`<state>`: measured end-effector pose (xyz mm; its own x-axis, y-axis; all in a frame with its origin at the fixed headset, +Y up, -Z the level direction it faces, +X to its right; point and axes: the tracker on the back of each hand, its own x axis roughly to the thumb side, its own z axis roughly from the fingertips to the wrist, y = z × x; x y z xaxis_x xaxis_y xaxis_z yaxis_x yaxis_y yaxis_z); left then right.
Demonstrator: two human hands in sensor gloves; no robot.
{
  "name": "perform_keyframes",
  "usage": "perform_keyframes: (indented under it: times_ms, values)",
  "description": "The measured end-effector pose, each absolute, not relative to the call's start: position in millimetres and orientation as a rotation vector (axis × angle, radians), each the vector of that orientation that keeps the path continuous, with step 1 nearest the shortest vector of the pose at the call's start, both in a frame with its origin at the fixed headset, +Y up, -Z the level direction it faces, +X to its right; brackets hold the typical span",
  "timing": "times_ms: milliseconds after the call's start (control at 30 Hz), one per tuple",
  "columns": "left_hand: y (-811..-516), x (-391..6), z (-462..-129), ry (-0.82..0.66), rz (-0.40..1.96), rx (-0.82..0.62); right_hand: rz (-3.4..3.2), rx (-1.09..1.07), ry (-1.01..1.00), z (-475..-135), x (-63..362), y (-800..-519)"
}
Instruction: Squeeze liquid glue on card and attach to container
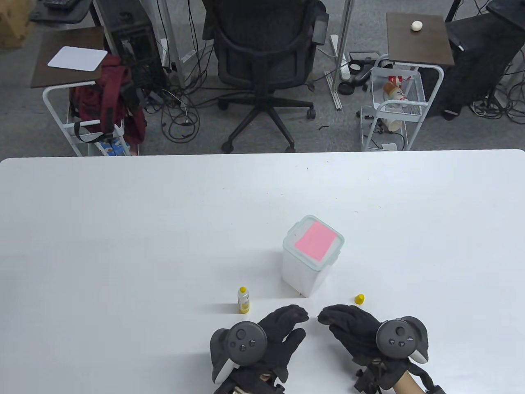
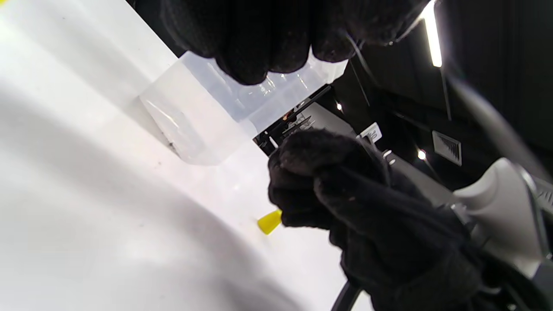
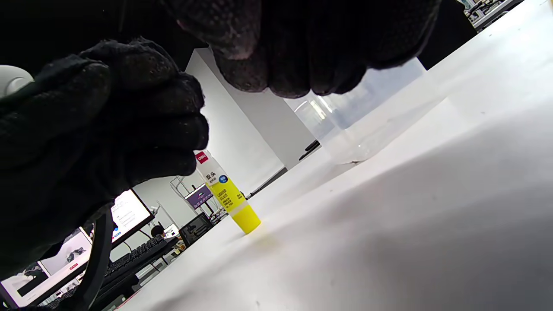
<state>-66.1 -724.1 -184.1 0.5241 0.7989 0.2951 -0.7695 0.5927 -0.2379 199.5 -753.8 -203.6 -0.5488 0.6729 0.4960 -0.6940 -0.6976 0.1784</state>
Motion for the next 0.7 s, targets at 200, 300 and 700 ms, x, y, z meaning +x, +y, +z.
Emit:
perform_keyframes:
  times_ms: [200, 300, 700]
  values:
    - [-689.4, -94.0, -171.6, -0.449, 1.087, 0.176, 2.232, 0.706, -0.033, -203.2, 198.7, -754.6]
    - [-675.8, -125.0, -169.3, -0.337, 1.099, 0.322, 2.236, 0.712, -0.039, -203.2, 199.5, -754.4]
    - [-755.4, -171.8, -228.8, -0.027, 1.083, -0.166, 2.24, 0.762, -0.039, -202.9, 183.0, -753.5]
